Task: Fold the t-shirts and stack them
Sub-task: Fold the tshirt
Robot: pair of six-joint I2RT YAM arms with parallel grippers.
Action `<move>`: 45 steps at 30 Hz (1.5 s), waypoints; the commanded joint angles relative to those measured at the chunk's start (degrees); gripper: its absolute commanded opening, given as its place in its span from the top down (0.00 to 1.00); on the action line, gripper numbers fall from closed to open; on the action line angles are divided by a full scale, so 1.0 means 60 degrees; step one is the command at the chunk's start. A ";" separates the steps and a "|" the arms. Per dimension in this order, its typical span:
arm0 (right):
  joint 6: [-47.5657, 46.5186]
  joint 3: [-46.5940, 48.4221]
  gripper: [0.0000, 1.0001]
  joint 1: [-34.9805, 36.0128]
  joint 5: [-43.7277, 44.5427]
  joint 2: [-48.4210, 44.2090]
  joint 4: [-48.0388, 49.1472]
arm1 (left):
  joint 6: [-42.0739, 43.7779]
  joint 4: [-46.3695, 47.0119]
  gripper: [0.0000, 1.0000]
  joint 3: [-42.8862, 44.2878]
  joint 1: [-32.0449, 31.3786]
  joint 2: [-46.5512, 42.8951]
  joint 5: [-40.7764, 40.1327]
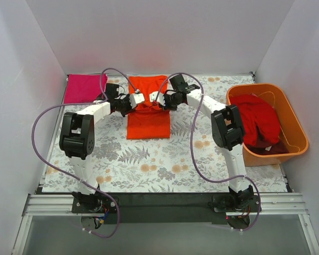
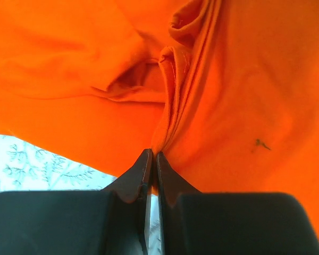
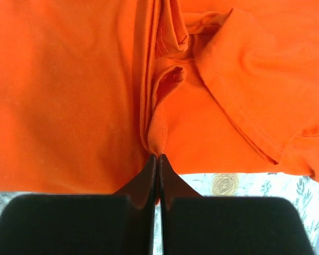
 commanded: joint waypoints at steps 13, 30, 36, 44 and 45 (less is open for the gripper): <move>-0.0688 0.1359 0.99 -0.0166 -0.0198 0.0936 0.0151 | -0.0039 0.0478 1.00 0.0863 0.0150 0.0551 -0.0433; -0.0629 0.1491 0.99 -0.0151 -0.0155 0.1111 0.0458 | 0.0093 0.0610 1.00 0.0877 0.0341 0.0565 -0.0359; -0.0308 0.1447 0.83 -0.0151 0.0079 0.1127 0.0969 | -0.0257 0.0756 0.89 0.1199 0.0341 0.0917 -0.0695; 0.0952 0.1463 0.45 -0.0151 0.0753 0.0410 0.2202 | -0.1854 0.1035 0.52 0.1128 0.0516 0.0113 -0.0755; 0.1098 0.1201 0.44 -0.0137 0.0812 0.0060 0.2202 | -0.1942 0.1035 0.52 0.0953 0.0589 -0.0353 -0.0639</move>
